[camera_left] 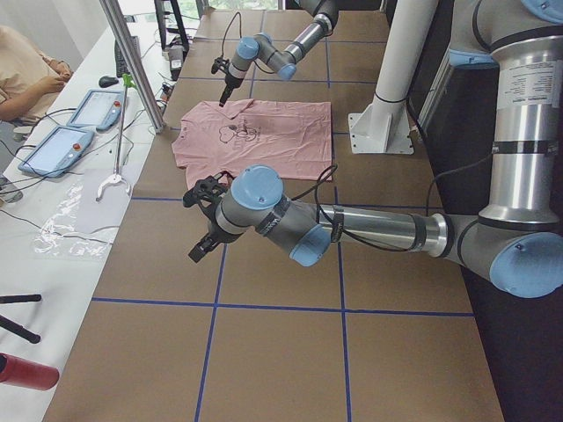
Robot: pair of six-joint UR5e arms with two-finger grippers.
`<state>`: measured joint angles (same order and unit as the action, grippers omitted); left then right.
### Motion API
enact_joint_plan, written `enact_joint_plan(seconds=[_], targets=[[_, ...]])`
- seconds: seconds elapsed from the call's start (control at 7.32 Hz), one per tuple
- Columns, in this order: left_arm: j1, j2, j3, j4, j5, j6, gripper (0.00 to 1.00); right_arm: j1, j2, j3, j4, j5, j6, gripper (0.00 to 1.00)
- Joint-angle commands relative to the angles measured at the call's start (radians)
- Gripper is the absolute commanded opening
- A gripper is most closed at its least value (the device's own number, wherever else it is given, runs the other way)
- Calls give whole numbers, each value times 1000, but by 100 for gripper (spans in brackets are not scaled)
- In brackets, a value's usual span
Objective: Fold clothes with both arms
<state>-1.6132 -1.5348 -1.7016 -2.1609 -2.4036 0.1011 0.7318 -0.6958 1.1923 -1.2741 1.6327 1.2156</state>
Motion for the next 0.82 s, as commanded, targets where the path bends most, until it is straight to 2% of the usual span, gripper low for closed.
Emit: enact_joint_plan(seconds=[0.0, 0.14, 0.27, 0.41, 0.55, 0.68], targets=[[103, -11, 2, -84, 7, -249, 100, 151, -158, 234, -92, 235, -248, 100], [164, -45, 8, -109, 11, -371, 100, 257, -245, 325, -103, 351, -406, 100], [221, -89, 11, -108, 58, -465, 94, 365, -317, 352, -102, 475, -559, 100], [290, -128, 10, -112, 152, -603, 86, 462, -400, 354, -88, 569, -741, 100], [382, -174, 14, -114, 220, -711, 82, 542, -483, 354, -85, 649, -915, 100], [482, -232, 34, -114, 306, -835, 77, 598, -525, 362, -83, 702, -977, 100]])
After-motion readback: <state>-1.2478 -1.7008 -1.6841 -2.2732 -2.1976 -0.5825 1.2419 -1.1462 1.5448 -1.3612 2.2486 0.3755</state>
